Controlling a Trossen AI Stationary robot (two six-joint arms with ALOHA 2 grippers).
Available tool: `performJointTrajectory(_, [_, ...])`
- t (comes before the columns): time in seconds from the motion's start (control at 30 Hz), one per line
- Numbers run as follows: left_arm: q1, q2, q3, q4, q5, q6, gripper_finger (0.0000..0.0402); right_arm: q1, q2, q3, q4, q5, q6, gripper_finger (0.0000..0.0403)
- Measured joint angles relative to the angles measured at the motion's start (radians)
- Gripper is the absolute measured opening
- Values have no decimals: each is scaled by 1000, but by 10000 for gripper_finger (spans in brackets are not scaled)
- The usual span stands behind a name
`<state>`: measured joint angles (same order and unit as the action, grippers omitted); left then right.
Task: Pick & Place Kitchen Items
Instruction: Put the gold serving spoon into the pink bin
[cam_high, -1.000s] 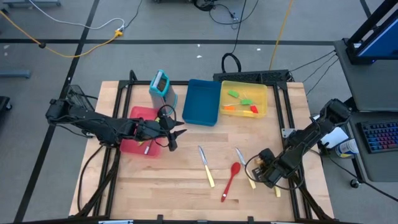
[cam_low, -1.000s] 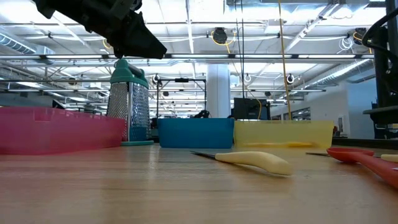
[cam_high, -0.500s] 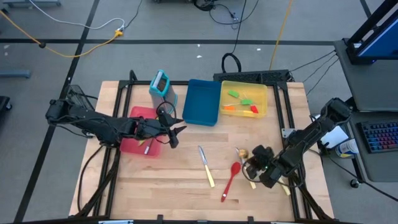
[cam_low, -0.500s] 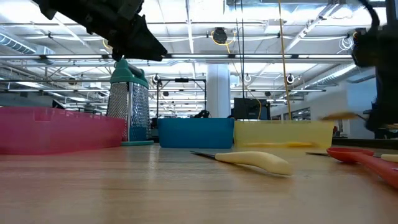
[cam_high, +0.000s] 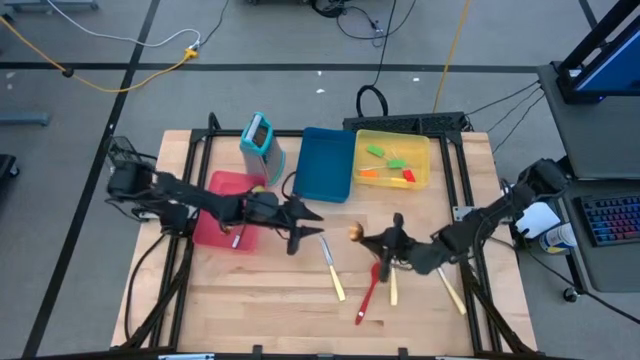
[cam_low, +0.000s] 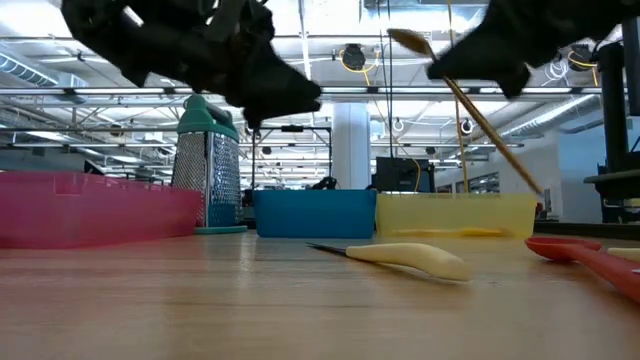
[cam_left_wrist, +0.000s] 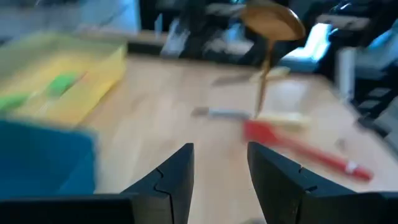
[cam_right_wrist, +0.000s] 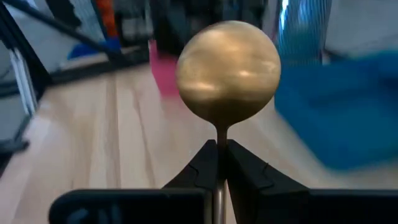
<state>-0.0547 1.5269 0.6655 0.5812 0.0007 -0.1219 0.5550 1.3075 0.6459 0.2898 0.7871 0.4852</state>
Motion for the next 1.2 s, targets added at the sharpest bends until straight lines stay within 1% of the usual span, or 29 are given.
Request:
performJointTrajectory(0.07, [0, 66, 0, 133, 44, 12, 154, -31, 0, 0, 100, -11, -108, 13])
performJointTrajectory(0.17, [0, 149, 7, 292, 102, 13, 154, -84, 0, 0, 213, -89, -223, 13])
performJointTrajectory(0.23, [-1, 192, 28, 347, 128, 12, 154, -123, 6, 0, 270, -142, -264, 13])
performJointTrajectory(0.43, [-13, 302, 151, 361, 135, 10, 154, -222, 83, 2, 440, -266, -337, 13])
performJointTrajectory(0.57, [-22, 349, 222, 358, 135, 42, 154, -252, 143, 1, 511, -270, -338, 13])
performJointTrajectory(0.73, [-29, 353, 240, 304, 124, 75, 152, -254, 183, 1, 552, -272, -349, 13])
performJointTrajectory(0.83, [-28, 352, 240, 272, 118, 76, 131, -254, 185, 1, 549, -272, -364, 13])
performJointTrajectory(1.07, [-27, 352, 240, 240, 110, 68, 27, -254, 185, 1, 556, -273, -366, 13])
performJointTrajectory(1.1, [-27, 352, 240, 239, 110, 66, 19, -254, 185, 1, 556, -274, -367, 13])
performJointTrajectory(1.2, [-29, 351, 240, 218, 78, 46, 22, -254, 185, 1, 552, -269, -367, 13])
